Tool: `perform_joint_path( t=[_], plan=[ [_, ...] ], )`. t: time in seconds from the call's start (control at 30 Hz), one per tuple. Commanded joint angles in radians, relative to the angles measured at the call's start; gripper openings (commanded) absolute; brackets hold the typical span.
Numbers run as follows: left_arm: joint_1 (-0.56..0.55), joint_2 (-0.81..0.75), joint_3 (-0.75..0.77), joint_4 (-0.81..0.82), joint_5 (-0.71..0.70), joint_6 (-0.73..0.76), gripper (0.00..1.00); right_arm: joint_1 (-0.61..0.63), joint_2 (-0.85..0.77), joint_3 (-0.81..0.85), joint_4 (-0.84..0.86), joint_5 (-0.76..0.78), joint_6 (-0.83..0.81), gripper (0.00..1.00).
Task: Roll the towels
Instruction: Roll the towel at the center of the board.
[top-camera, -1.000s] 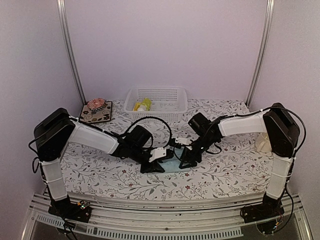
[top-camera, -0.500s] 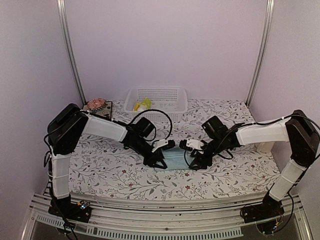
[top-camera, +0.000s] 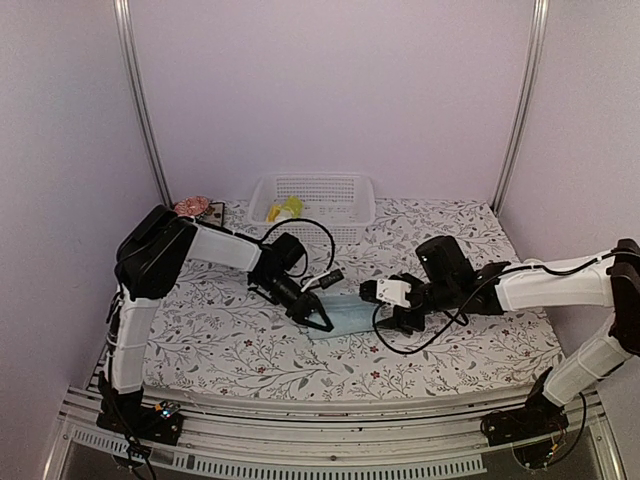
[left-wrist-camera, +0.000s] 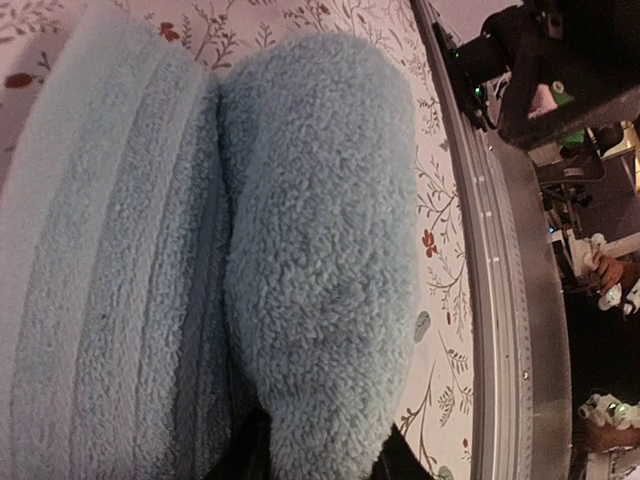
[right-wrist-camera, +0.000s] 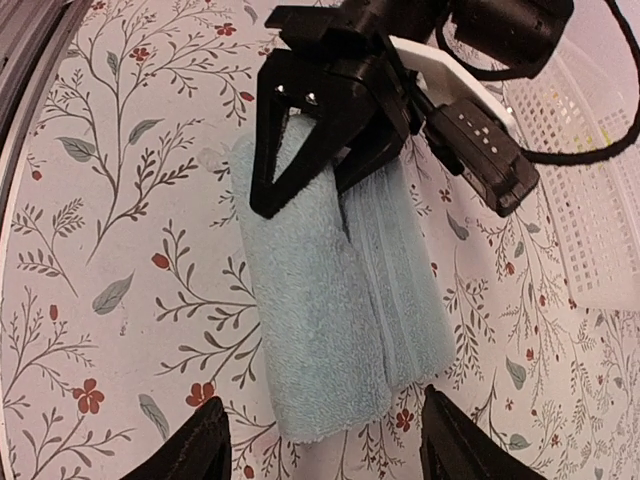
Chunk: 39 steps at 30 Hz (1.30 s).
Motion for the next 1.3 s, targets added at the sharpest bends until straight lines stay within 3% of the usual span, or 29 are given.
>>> perform_joint_path(
  t=[0.0,0.13,0.7,0.87,1.0,1.27],
  plan=[
    [0.037,0.119,-0.014,-0.114,-0.13,-0.083,0.21,0.068,0.034,-0.022,0.119,0.09,-0.074,0.65],
    [0.054,0.146,0.003,-0.114,-0.13,-0.128,0.16,0.112,0.077,-0.025,0.195,0.14,-0.106,0.65],
    [0.076,0.188,0.036,-0.113,-0.093,-0.173,0.17,0.174,0.295,0.014,0.339,0.325,-0.166,0.62],
    [0.081,0.182,0.041,-0.112,-0.101,-0.17,0.27,0.174,0.346,0.049,0.293,0.345,-0.13,0.4],
    [0.086,0.165,0.038,-0.112,-0.129,-0.161,0.4,0.173,0.377,0.081,0.228,0.33,-0.106,0.29],
    [0.094,0.044,-0.005,-0.088,-0.212,-0.122,0.67,0.138,0.381,0.155,0.032,0.172,-0.066,0.24]
  ],
)
